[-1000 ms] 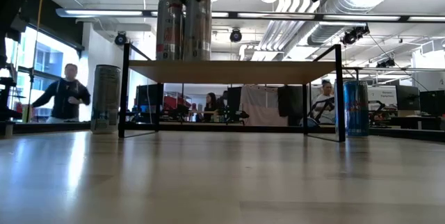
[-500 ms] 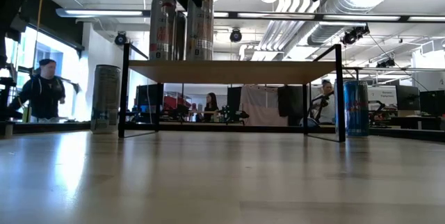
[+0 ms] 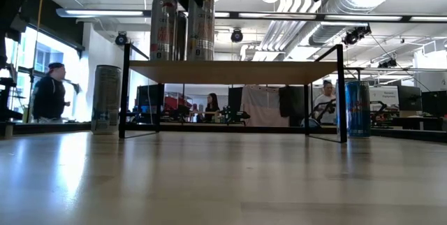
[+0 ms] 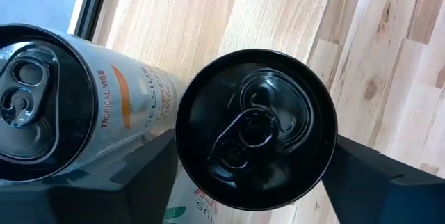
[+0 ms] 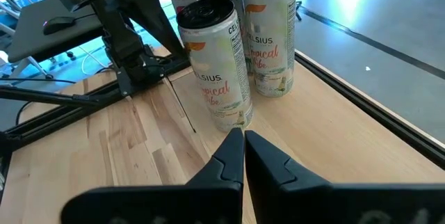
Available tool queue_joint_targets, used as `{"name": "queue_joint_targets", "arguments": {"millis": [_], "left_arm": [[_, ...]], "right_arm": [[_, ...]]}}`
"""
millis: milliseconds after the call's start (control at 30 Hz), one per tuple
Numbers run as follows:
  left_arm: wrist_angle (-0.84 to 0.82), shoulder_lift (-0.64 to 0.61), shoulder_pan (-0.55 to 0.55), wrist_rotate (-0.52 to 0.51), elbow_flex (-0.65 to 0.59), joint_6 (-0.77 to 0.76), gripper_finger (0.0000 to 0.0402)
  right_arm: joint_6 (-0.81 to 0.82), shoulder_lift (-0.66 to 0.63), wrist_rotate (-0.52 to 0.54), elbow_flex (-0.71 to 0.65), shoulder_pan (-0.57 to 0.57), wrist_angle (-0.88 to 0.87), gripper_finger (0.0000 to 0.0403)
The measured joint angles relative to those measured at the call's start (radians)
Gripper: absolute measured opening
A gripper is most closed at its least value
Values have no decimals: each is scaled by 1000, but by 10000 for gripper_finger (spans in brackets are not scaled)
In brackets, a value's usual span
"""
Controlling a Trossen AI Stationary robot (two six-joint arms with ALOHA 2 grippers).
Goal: Place canned beverage on shelf
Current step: Put the white yellow soda can on the shelf aligned with the other white yellow soda can, then put the right white blue soda can on the shelf
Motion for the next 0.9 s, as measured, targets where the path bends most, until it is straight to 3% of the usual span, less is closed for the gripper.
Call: {"name": "queue_joint_targets", "arguments": {"millis": [267,500,667,900], "left_arm": [[-39,1,0,1,55,8,349],[-33,-1,-1,3,169,8,351],[-21,-65,-3,4,156,-11,351],[17,-151,-9,4,156,-41,351]], "right_arm": [[9,30,-1,0,0,4,0],[-2,59,-1,0,0,96,0],[-81,43,-1,0,0,188,0],[-107,39,-1,0,-17,186,0]]}}
